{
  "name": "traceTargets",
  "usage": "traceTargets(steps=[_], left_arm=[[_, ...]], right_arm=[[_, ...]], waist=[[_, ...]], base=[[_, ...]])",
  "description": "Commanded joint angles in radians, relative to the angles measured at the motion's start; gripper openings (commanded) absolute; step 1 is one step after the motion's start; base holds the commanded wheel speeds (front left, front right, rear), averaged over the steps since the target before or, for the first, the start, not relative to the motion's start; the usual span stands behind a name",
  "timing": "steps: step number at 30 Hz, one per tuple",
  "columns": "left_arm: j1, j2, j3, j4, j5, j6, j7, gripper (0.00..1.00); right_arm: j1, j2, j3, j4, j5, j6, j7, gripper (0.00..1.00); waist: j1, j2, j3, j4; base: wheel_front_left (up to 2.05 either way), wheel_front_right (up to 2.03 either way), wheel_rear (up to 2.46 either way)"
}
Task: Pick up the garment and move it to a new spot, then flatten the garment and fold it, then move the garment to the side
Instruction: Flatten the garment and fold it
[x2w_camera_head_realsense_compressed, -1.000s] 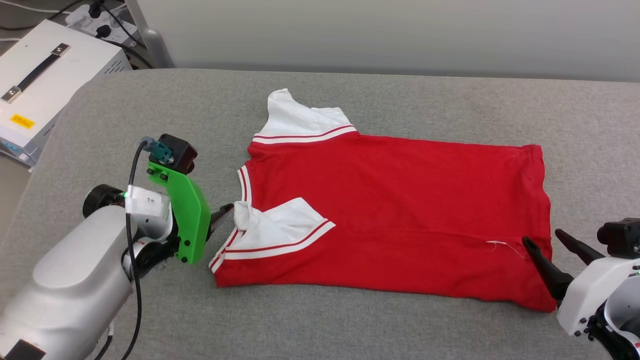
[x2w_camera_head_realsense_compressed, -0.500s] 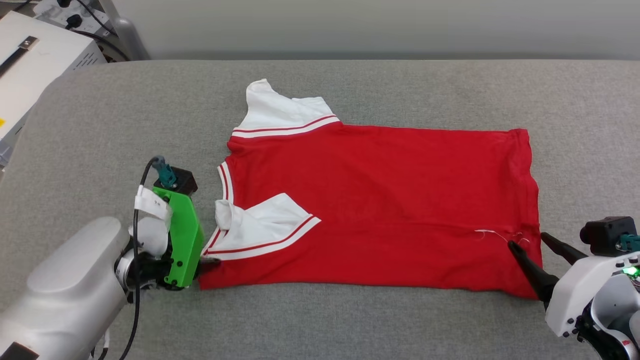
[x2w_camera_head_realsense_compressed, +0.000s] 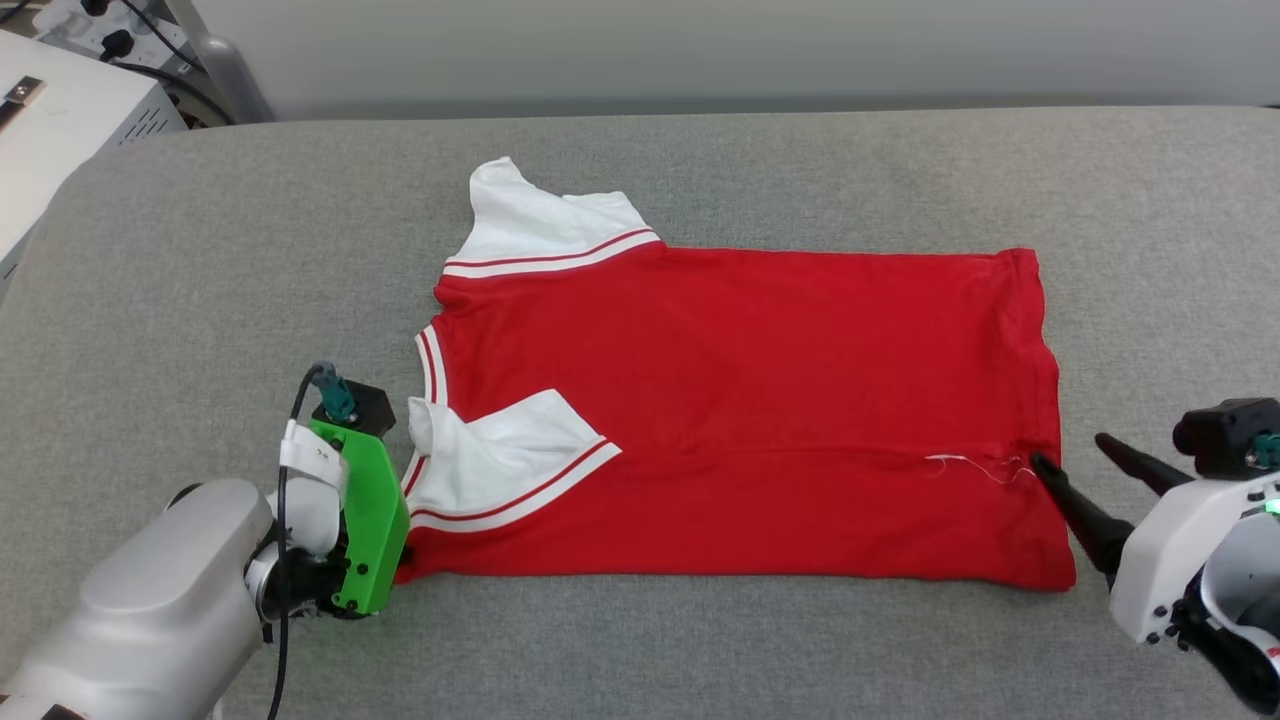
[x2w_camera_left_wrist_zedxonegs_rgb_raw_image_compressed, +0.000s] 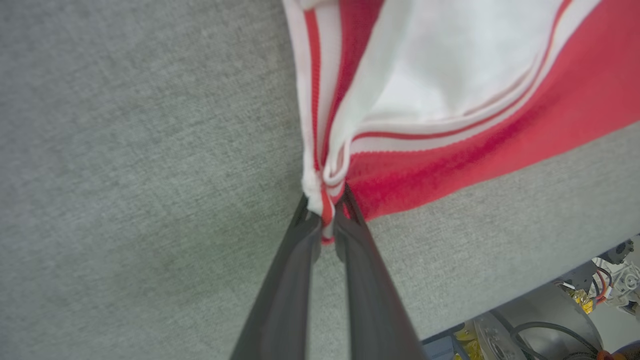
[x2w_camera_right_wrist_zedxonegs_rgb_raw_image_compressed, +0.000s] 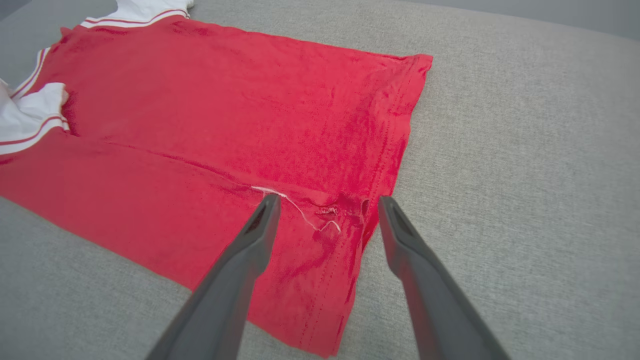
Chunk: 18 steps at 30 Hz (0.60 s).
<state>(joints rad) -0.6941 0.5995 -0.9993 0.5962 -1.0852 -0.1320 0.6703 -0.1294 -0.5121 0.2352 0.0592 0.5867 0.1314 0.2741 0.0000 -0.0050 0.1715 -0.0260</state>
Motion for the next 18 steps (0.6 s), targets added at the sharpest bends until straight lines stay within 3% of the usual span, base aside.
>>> traceTargets(steps=[1,6,11,18], left_arm=[[0.025,-0.015,-0.023,0.001,-0.002,0.002,-0.014,0.00],[0.012,0.010,-0.037,-0.038,-0.009,0.002,-0.063,0.00],[0.008,0.034,-0.057,-0.073,-0.011,0.001,-0.104,0.00],[-0.023,0.036,-0.081,-0.093,-0.010,0.001,-0.128,0.00]], right_arm=[[-0.030,-0.021,-0.009,-0.008,-0.002,-0.001,0.018,1.00],[-0.081,-0.099,-0.009,-0.033,0.010,-0.001,0.153,1.00],[-0.145,-0.189,0.021,-0.065,0.096,-0.001,0.417,1.00],[-0.184,-0.219,0.038,-0.038,0.201,-0.001,0.695,1.00]], waist=[[0.0000,0.0050,-0.020,0.006],[0.0000,0.0050,-0.047,0.011],[0.0000,0.0050,-0.055,0.016],[0.0000,0.0050,-0.040,0.039]], base=[[0.00,0.00,0.00],[0.00,0.00,0.00],[0.00,0.00,0.00],[0.00,0.00,0.00]])
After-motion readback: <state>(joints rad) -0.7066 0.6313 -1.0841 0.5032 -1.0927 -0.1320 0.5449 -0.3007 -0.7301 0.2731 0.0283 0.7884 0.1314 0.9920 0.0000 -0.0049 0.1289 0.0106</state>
